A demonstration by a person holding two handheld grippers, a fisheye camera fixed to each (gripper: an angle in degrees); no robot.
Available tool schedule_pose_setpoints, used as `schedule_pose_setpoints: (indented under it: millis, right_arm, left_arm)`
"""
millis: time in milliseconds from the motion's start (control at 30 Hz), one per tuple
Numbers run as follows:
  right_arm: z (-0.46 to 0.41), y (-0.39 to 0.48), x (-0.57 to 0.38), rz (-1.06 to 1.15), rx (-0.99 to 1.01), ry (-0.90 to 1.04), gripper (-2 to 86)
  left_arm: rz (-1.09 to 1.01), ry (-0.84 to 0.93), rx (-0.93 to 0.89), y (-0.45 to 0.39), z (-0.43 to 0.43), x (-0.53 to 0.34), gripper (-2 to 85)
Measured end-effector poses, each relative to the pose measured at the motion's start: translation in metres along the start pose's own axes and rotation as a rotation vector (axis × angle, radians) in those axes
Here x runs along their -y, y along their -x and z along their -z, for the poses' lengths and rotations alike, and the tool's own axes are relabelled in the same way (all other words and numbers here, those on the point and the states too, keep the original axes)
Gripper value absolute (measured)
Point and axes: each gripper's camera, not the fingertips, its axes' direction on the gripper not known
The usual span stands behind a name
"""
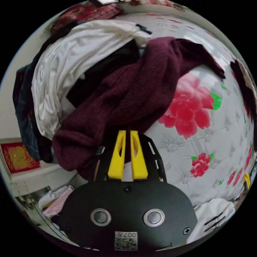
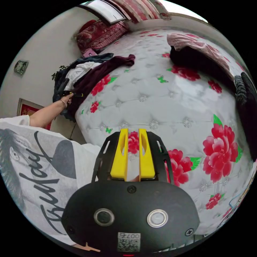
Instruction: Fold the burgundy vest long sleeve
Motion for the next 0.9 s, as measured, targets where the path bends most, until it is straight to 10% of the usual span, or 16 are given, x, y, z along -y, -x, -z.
schedule_pose_setpoints:
  millis: [400, 900]
  right_arm:
    - [0.023, 0.022, -0.037, -0.053, 0.045, -0.212, 9.0]
    - [0.036, -0.028, -0.14, -0.327, -0.275, -0.206, 9.8]
  left_arm:
    - [-0.743, -0.307, -0.98, -0.183, 0.155, -0.089, 0.2]
    - [-0.559, -0.107, -0.805, -0.113, 0.097, -0.189, 6.1]
